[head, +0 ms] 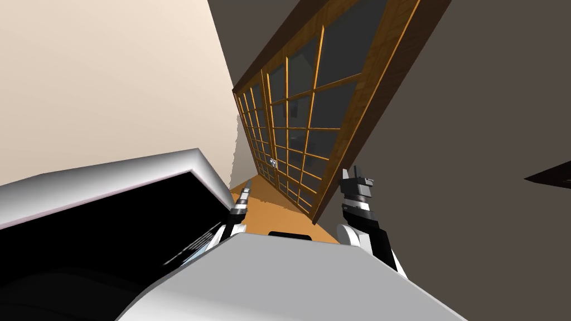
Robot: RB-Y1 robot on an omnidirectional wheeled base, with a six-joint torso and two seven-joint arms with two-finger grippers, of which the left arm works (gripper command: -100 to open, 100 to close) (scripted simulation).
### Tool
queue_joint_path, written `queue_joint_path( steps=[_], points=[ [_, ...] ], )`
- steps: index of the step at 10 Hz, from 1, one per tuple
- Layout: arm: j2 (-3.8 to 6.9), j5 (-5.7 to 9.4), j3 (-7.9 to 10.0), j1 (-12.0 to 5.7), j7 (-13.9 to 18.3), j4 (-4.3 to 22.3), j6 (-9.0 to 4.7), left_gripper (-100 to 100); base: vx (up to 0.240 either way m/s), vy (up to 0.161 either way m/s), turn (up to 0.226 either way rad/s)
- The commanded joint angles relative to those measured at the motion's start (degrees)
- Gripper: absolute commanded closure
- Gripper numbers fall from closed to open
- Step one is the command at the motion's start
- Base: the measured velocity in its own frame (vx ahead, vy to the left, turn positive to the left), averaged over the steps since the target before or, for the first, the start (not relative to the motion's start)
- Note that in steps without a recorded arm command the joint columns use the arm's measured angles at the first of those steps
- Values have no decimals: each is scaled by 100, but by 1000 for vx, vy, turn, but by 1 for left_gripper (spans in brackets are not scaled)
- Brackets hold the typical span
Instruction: Push the door open
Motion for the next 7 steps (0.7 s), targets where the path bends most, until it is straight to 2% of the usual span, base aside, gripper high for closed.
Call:
queue_joint_path(
  steps=[1,7],
  points=[
    [43,-42,23,-39,-179,219,-100,-100,67,83,-133],
    [179,-211,99,-225,-824,992,-377,-100,65,93,-137]
  ],
)
